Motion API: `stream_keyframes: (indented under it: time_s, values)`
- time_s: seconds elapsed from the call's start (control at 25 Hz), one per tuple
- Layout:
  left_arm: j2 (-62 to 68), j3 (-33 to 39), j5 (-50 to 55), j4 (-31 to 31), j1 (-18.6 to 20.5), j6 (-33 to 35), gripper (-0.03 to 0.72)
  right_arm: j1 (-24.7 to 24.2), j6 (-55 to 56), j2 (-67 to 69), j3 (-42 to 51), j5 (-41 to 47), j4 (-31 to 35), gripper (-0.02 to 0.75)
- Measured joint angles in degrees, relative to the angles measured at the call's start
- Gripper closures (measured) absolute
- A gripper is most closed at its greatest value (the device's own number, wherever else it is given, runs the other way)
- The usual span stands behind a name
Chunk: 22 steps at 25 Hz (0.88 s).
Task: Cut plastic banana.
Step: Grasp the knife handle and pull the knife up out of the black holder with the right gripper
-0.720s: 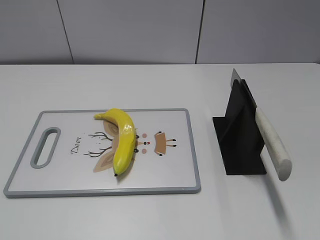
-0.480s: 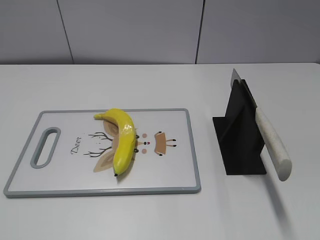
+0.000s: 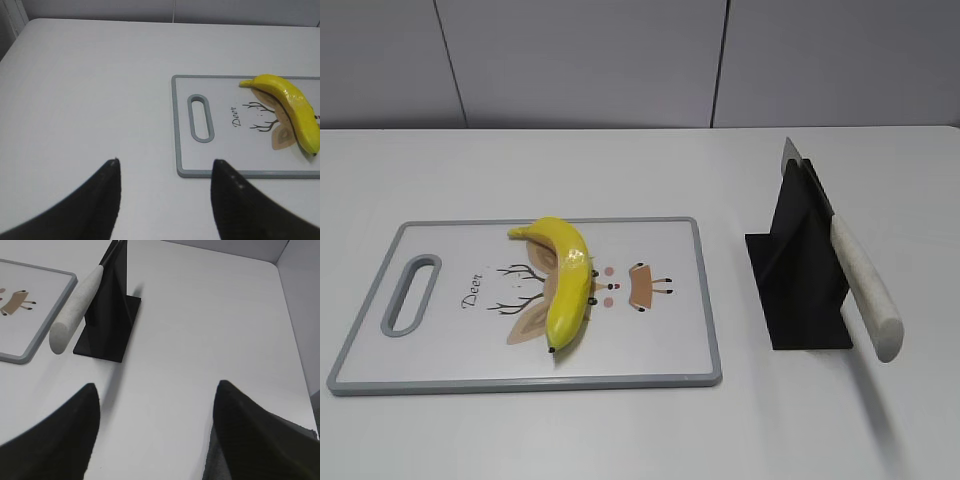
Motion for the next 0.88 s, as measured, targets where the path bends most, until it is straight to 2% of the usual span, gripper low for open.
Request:
stream_keyframes:
  time_s: [0.88]
  values:
    - [0.0, 0.0, 0.0, 0.0, 0.0, 0.1, 0.137, 0.0, 0.0, 0.0, 0.0, 0.0, 0.4, 0.198]
